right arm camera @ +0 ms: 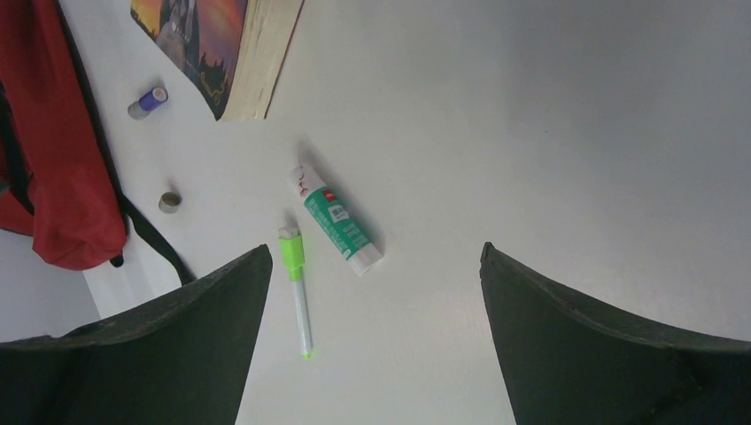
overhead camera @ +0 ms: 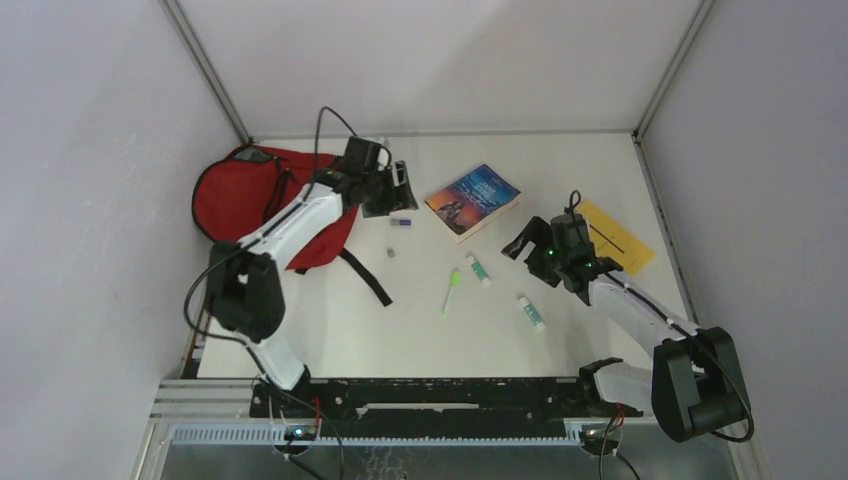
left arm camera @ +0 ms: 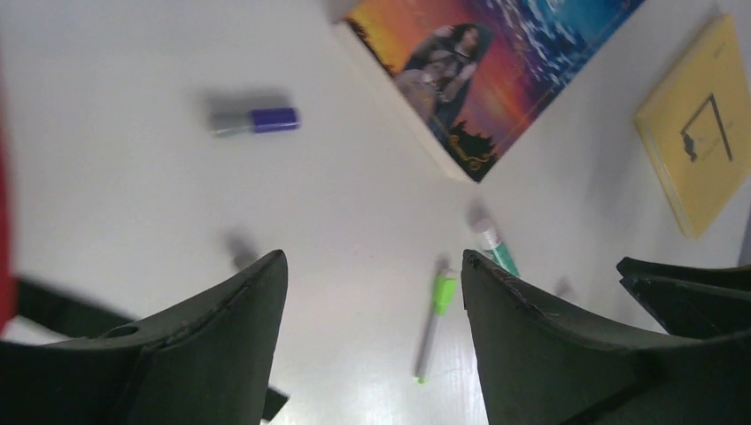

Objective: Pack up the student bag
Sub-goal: Move the book to the center of the board, then move the stationery to the center of the board.

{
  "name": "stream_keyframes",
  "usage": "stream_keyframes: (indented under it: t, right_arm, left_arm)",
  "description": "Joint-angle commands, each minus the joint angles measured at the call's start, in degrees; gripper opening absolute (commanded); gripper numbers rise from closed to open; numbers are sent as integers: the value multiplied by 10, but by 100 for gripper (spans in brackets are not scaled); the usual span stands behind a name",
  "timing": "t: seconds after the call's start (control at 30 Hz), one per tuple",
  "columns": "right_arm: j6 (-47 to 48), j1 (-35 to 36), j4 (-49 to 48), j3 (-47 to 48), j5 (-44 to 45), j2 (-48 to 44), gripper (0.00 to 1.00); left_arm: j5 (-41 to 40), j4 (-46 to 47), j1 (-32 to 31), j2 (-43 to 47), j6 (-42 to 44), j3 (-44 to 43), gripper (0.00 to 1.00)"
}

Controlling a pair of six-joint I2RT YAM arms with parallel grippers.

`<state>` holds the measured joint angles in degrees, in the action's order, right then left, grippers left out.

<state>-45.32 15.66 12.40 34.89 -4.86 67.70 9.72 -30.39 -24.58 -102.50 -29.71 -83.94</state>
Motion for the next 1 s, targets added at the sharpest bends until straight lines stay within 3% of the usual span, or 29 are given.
stream_keyframes:
  t: [0.0,0.2,0.33,0.6,0.97]
  right_arm:
    - [-6,18,-39,10,-2,9,96]
    - [1,39,-38,17,12,18,96]
    - [6,51,-22,24,17,19,95]
    - [14,74,0,24,37,5,95]
    - [18,77,28,24,44,-22,95]
  left_arm:
    - [-94,-6,42,94,32,40,77]
    - [-102,-5,59,67,33,30,74]
    - [-102,-41,59,-7,14,-39,66]
    - [-143,-65,51,-97,6,-135,63]
    - [-196,-101,41,-253,-114,-323,71]
